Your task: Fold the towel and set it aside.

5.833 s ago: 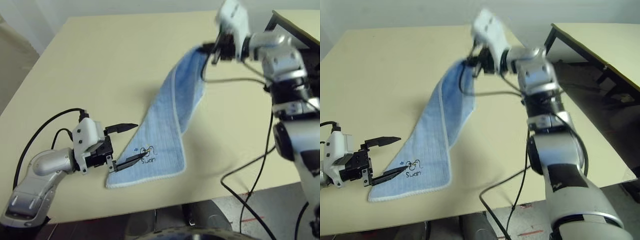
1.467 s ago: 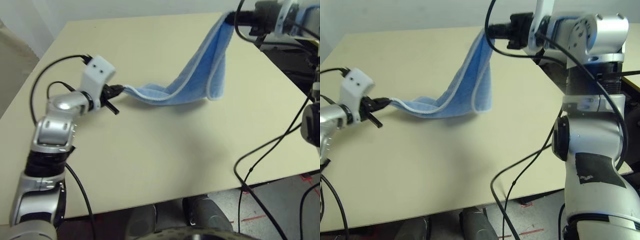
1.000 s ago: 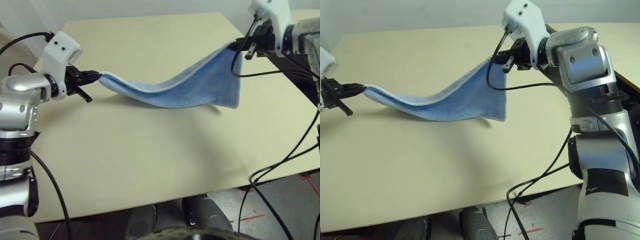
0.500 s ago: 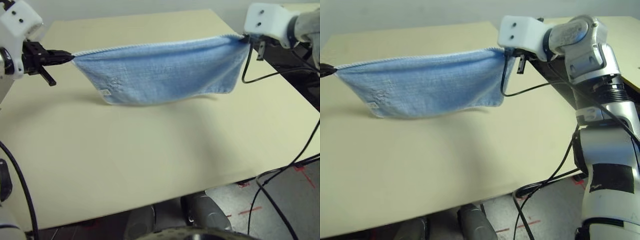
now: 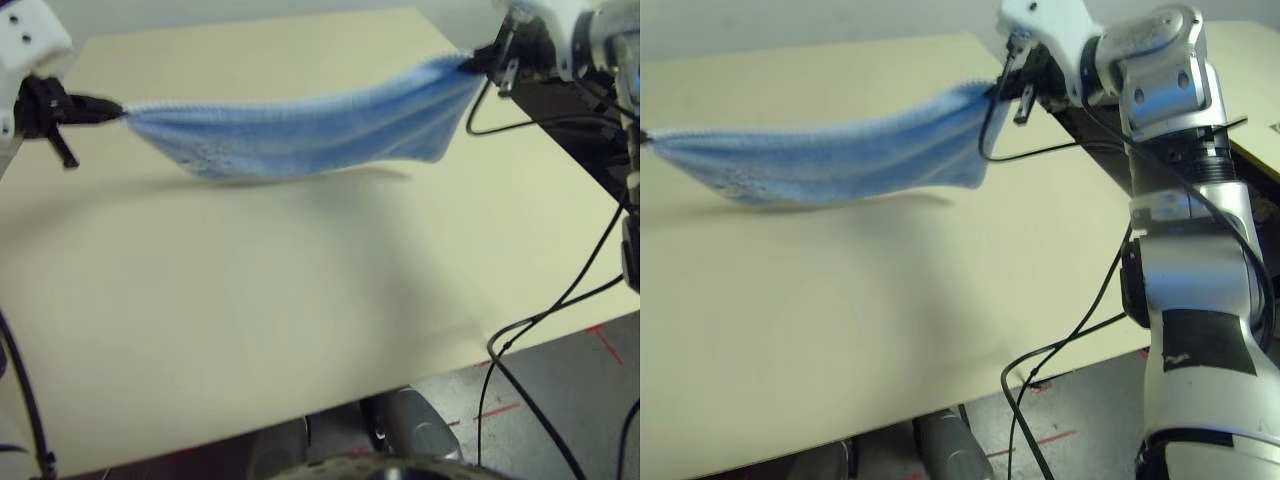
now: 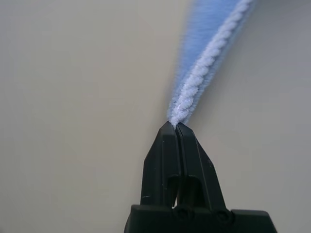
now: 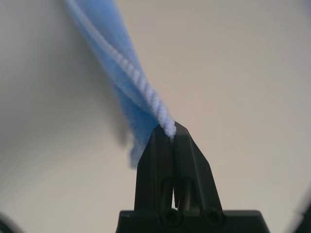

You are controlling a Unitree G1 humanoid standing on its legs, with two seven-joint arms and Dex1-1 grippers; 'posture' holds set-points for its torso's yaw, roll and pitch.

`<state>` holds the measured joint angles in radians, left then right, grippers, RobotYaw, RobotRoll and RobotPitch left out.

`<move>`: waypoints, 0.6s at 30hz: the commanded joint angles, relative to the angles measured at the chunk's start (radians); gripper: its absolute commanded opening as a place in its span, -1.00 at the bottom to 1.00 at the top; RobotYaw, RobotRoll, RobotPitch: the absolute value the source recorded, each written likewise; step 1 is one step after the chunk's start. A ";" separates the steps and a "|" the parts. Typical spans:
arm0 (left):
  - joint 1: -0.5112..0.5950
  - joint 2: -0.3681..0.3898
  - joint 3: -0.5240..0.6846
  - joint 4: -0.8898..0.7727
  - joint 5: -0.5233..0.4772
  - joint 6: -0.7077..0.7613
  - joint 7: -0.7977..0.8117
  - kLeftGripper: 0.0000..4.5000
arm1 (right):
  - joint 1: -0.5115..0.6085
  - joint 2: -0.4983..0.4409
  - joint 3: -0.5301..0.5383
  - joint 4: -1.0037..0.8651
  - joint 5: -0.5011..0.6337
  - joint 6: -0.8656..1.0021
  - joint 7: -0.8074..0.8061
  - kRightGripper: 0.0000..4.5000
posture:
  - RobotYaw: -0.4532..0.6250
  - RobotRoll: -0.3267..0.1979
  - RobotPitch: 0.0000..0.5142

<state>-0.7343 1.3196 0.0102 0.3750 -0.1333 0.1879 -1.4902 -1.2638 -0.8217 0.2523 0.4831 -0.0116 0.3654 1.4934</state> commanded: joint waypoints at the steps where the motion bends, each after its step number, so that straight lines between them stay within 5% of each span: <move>1: 0.108 0.064 0.051 -0.123 -0.081 0.034 -0.108 -0.98 | 0.054 -0.083 0.043 -0.158 0.107 0.106 0.110 -1.00 | -0.38 0.25 -0.83; 7: 0.394 0.329 0.095 -0.291 -0.455 0.209 -0.124 -0.98 | 0.008 -0.341 0.270 -0.353 0.522 0.352 0.121 -1.00 | -0.36 0.25 -0.82; 11: 0.490 0.446 0.132 -0.290 -0.693 0.295 -0.124 -0.98 | -0.085 -0.373 0.351 -0.309 0.659 0.363 0.121 -1.00 | -0.35 0.25 -0.82; 14: 0.492 0.472 0.141 -0.259 -0.788 0.339 -0.124 -0.98 | -0.146 -0.343 0.394 -0.219 0.665 0.348 0.121 -1.00 | -0.33 0.25 -0.81; 18: 0.325 0.355 0.066 -0.170 -0.637 0.327 -0.112 -0.98 | -0.190 -0.165 0.339 0.061 0.392 0.177 0.066 -1.00 | -0.33 0.25 -0.80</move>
<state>-0.3753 1.7052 0.1184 0.1613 -0.8424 0.5212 -1.6099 -1.4385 -1.0287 0.6107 0.4515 0.4757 0.6146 1.6030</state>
